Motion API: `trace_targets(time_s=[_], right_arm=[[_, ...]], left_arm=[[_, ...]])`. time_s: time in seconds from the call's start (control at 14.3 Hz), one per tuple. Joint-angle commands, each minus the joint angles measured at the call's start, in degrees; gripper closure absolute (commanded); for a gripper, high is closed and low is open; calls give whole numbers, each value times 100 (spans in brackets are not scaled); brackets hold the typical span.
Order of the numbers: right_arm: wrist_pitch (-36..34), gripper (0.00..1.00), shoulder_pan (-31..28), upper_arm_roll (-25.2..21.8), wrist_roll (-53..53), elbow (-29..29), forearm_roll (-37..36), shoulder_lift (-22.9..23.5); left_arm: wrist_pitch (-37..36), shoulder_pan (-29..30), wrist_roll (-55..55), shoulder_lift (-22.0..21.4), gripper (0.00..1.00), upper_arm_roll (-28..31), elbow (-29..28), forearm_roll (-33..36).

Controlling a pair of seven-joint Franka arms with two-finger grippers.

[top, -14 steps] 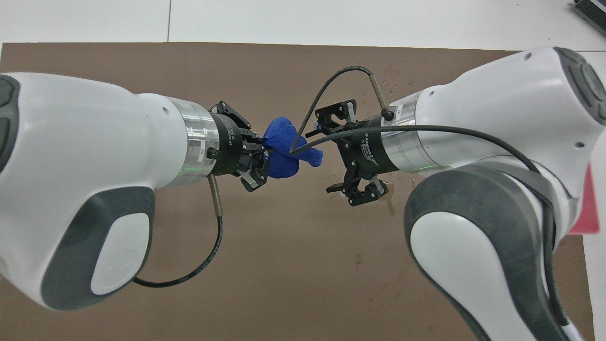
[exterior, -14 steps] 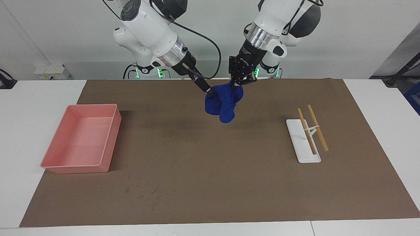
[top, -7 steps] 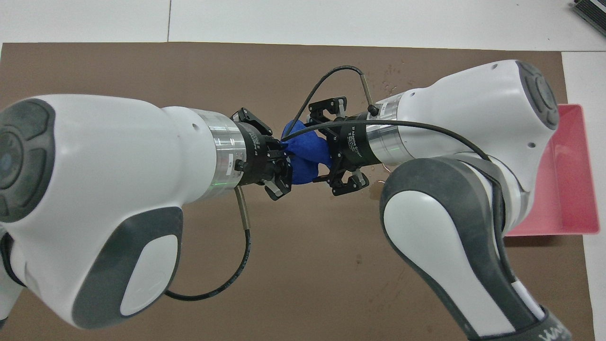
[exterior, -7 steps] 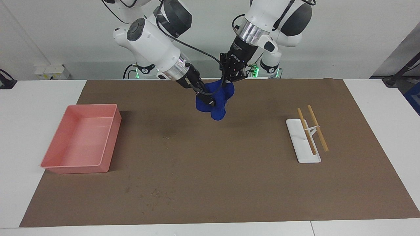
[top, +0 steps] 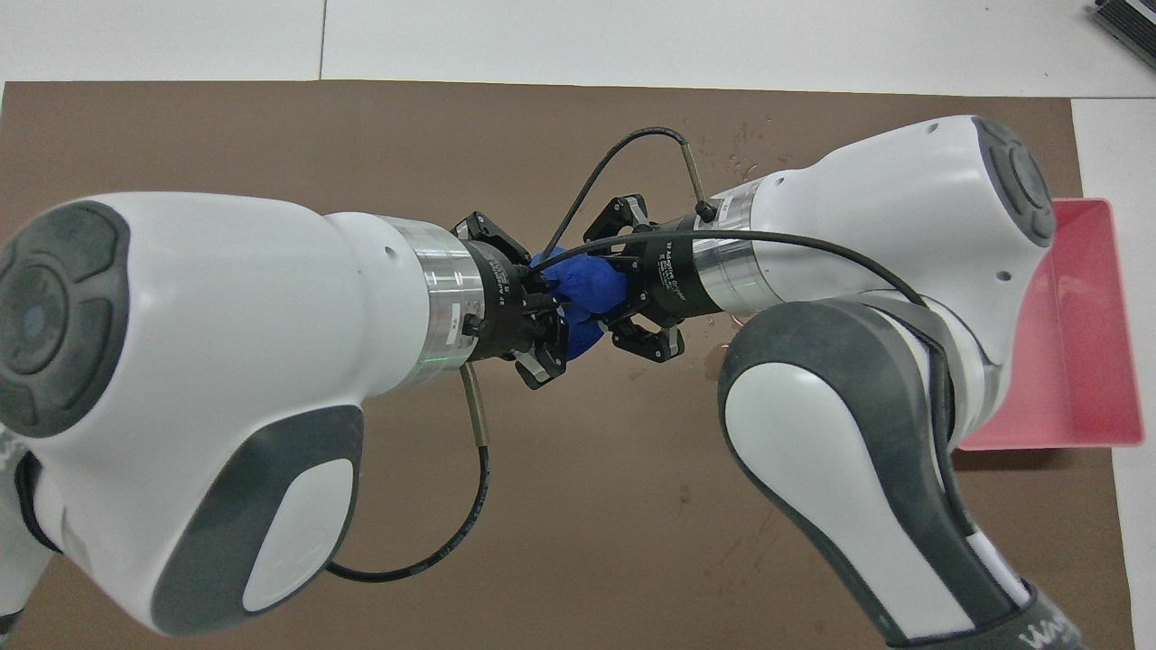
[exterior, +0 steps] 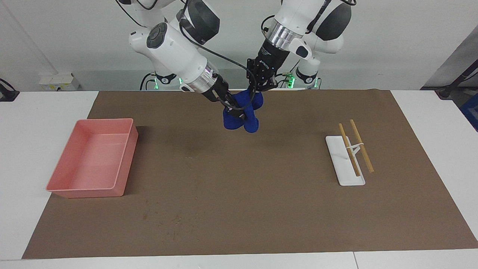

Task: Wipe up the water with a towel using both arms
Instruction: 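Grasp the blue cloth with the right gripper beside the left gripper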

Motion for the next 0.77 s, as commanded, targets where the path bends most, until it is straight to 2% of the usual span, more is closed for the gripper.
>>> trace_targets(time_s=[0.0, 0.07, 0.14, 0.21, 0.28, 0.35, 0.7], right_arm=[[-55, 100, -18, -3, 100, 9, 131, -61], [-73, 100, -26, -2, 100, 18, 131, -70], [-91, 100, -35, -11, 100, 27, 131, -78], [-100, 100, -44, -11, 91, 27, 131, -87], [-100, 100, -61, -11, 91, 35, 131, -87], [-100, 100, -62, -29, 82, 27, 131, -87], [23, 100, -263, -64, -102, -43, 8, -87]], left_arm=[[151, -89, 5, -45, 100, 55, -74, 221], [151, -98, 83, -37, 100, 55, -66, 230], [160, -98, 189, -37, 92, 55, -65, 221], [160, -98, 285, -37, 77, 55, -65, 230], [160, -89, 365, -45, 51, 55, -65, 230], [143, -89, 418, -45, 2, 55, -65, 221], [-295, 156, 1040, -107, 0, 142, -65, 230]])
